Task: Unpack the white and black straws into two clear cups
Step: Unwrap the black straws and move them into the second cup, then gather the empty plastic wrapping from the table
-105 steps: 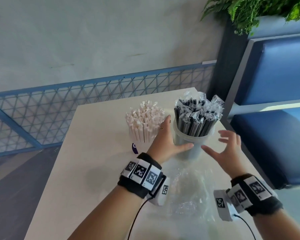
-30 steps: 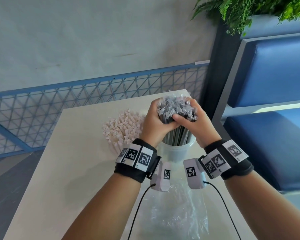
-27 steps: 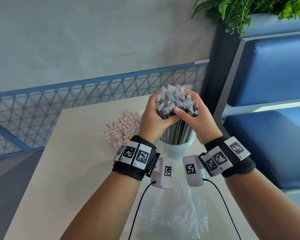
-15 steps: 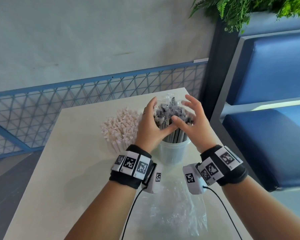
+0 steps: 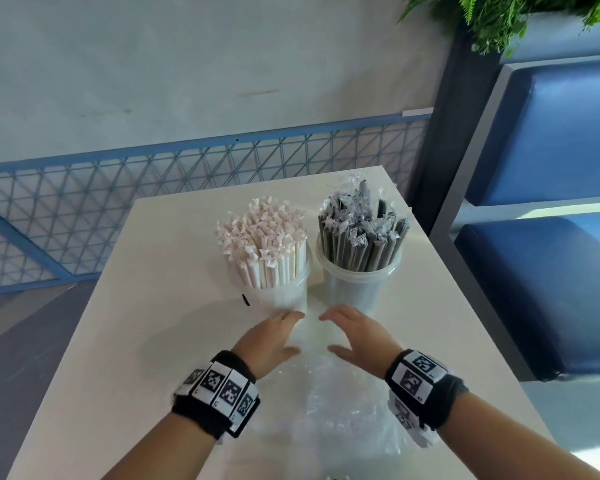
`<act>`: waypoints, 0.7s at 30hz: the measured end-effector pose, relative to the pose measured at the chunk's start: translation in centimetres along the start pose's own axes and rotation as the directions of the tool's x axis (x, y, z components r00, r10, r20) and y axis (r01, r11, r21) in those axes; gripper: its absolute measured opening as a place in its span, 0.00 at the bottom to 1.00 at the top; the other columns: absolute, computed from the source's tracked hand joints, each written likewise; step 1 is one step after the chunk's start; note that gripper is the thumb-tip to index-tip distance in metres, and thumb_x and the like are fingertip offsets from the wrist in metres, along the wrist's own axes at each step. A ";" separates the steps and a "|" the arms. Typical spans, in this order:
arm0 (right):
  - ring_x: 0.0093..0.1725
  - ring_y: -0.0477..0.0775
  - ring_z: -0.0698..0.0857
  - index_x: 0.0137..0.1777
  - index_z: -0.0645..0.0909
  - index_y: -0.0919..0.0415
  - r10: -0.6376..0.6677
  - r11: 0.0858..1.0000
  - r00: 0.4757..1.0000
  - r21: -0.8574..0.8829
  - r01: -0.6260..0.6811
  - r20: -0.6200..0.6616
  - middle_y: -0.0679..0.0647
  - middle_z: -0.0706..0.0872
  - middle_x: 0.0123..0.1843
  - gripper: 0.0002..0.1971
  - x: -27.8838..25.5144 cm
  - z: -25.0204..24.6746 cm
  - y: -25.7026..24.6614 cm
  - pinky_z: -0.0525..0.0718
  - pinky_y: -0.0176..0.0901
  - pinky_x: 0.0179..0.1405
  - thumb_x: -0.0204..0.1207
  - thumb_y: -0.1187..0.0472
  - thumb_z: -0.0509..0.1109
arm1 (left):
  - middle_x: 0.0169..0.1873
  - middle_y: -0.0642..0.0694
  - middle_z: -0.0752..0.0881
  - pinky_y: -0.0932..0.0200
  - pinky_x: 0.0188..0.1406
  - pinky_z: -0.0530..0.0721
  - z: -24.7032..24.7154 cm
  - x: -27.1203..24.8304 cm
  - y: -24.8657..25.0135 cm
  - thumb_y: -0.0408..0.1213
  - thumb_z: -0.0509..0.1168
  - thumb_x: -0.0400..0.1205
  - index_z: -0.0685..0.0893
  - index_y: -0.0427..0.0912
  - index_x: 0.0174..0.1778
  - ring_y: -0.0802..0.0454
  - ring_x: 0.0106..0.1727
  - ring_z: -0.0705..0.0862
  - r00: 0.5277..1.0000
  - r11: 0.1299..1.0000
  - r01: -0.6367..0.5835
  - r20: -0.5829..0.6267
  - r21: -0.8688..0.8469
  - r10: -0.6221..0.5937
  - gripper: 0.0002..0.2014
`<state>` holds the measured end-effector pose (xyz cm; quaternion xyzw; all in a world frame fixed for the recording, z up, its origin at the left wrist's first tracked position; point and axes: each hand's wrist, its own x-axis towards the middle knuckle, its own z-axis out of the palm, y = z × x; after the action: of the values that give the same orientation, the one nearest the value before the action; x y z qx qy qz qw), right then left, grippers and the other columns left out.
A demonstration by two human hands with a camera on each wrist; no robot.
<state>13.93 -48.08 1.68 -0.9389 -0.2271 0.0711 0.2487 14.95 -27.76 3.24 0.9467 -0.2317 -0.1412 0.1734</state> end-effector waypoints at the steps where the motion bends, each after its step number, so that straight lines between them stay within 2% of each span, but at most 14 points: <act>1: 0.75 0.53 0.69 0.77 0.63 0.54 0.065 0.994 0.987 -0.093 -0.052 0.149 0.53 0.66 0.78 0.34 -0.1 0.8 0.3 0.68 0.51 0.75 0.73 0.50 0.71 | 0.74 0.41 0.71 0.52 0.72 0.71 0.5 -0.2 -0.5 0.43 0.68 0.78 0.61 0.42 0.78 0.45 0.73 0.73 0.990 0.997 0.066 0.121 0.040 -0.071 0.34; 3: 0.81 0.55 0.57 0.81 0.54 0.52 0.168 0.970 0.934 -0.223 -0.099 0.314 0.52 0.53 0.83 0.45 -0.5 1.8 0.4 0.59 0.54 0.79 0.68 0.45 0.74 | 0.78 0.42 0.66 0.46 0.76 0.65 1.4 -0.6 -1.2 0.49 0.70 0.75 0.54 0.43 0.80 0.45 0.77 0.68 0.959 0.983 0.116 0.242 0.145 -0.149 0.43; 4: 0.81 0.56 0.54 0.81 0.53 0.51 0.187 0.963 0.919 -0.250 -0.102 0.347 0.52 0.51 0.84 0.47 -0.6 2.2 0.4 0.58 0.56 0.78 0.67 0.45 0.76 | 0.79 0.43 0.64 0.43 0.77 0.61 1.8 -0.8 -1.4 0.51 0.70 0.74 0.53 0.44 0.80 0.46 0.78 0.66 0.947 0.977 0.121 0.273 0.176 -0.167 0.44; 6: 0.80 0.58 0.55 0.79 0.57 0.49 0.194 0.961 0.914 -0.258 -0.103 0.357 0.52 0.52 0.83 0.46 -0.8 2.7 0.4 0.61 0.57 0.76 0.64 0.46 0.78 | 0.79 0.45 0.64 0.40 0.78 0.56 2.4 -1.0 -1.6 0.50 0.71 0.74 0.54 0.45 0.80 0.46 0.78 0.64 0.935 0.971 0.131 0.302 0.200 -0.188 0.44; 8: 0.76 0.57 0.61 0.74 0.64 0.49 0.194 0.962 0.922 -0.251 -0.111 0.336 0.51 0.58 0.79 0.41 -0.7 2.8 0.3 0.66 0.55 0.72 0.62 0.48 0.79 | 0.74 0.45 0.69 0.40 0.77 0.58 2.4 -1.1 -1.6 0.45 0.71 0.74 0.63 0.44 0.75 0.44 0.75 0.69 0.935 0.967 0.151 0.287 0.207 -0.207 0.36; 11: 0.69 0.55 0.71 0.68 0.69 0.53 0.187 0.960 0.926 -0.261 -0.101 0.327 0.51 0.68 0.72 0.33 -0.5 2.5 -0.3 0.70 0.50 0.68 0.65 0.52 0.79 | 0.59 0.46 0.79 0.48 0.69 0.67 2.0 -1.4 -2.0 0.38 0.69 0.75 0.78 0.43 0.57 0.44 0.61 0.79 0.957 0.974 0.140 0.228 0.179 -0.180 0.15; 13: 0.65 0.54 0.77 0.67 0.69 0.54 0.147 0.977 0.928 -0.194 -0.083 0.343 0.51 0.74 0.68 0.30 -0.3 2.2 -0.9 0.70 0.47 0.66 0.68 0.51 0.77 | 0.50 0.47 0.83 0.53 0.61 0.72 1.7 -1.9 -2.0 0.35 0.67 0.76 0.81 0.42 0.48 0.43 0.51 0.82 0.985 0.988 0.061 0.150 0.141 -0.082 0.07; 15: 0.59 0.53 0.81 0.68 0.69 0.54 0.080 0.997 0.933 -0.015 -0.080 0.350 0.51 0.80 0.65 0.28 0.0 1.9 -2.0 0.73 0.43 0.62 0.71 0.51 0.74 | 0.43 0.49 0.83 0.57 0.58 0.70 1.3 -2.5 -1.7 0.35 0.65 0.77 0.81 0.42 0.44 0.48 0.43 0.80 0.996 0.991 -0.057 0.068 0.125 0.048 0.02; 17: 0.54 0.52 0.84 0.68 0.72 0.55 0.004 0.995 0.945 0.091 -0.035 0.328 0.52 0.85 0.61 0.22 0.3 1.7 -3.4 0.77 0.41 0.58 0.75 0.54 0.70 | 0.38 0.52 0.82 0.56 0.61 0.65 0.5 -3.2 -1.1 0.34 0.67 0.76 0.82 0.42 0.41 0.52 0.39 0.78 0.988 0.981 -0.149 -0.026 0.123 0.153 0.01; 18: 0.51 0.51 0.86 0.65 0.76 0.56 -0.027 0.994 0.953 0.106 -0.005 0.300 0.52 0.88 0.57 0.17 0.5 1.7 -4.0 0.78 0.40 0.55 0.77 0.57 0.68 | 0.35 0.52 0.83 0.52 0.65 0.66 0.3 -3.5 -1.2 0.34 0.71 0.72 0.83 0.43 0.39 0.52 0.38 0.81 0.973 0.969 -0.185 -0.108 0.166 0.204 0.04; 19: 0.46 0.48 0.86 0.61 0.79 0.56 -0.045 0.991 0.963 0.131 0.010 0.264 0.51 0.89 0.52 0.12 0.7 1.8 -4.5 0.79 0.38 0.53 0.78 0.60 0.66 | 0.34 0.52 0.85 0.48 0.68 0.67 0.1 -3.8 -1.6 0.36 0.76 0.68 0.83 0.45 0.37 0.51 0.39 0.84 0.950 0.955 -0.189 -0.203 0.227 0.236 0.08; 21: 0.37 0.42 0.84 0.53 0.82 0.56 -0.016 0.972 0.981 0.231 -0.030 0.194 0.47 0.89 0.43 0.08 1.0 1.9 -5.3 0.81 0.35 0.48 0.78 0.64 0.64 | 0.42 0.51 0.87 0.38 0.72 0.65 -0.4 -4.8 -2.7 0.45 0.78 0.64 0.83 0.49 0.44 0.47 0.50 0.86 0.892 0.966 -0.049 -0.424 0.254 0.157 0.15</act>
<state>12.27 -42.77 2.66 -0.8925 -0.2374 0.1897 0.3334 12.09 -23.05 3.40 0.9540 -0.2519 0.1149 0.1146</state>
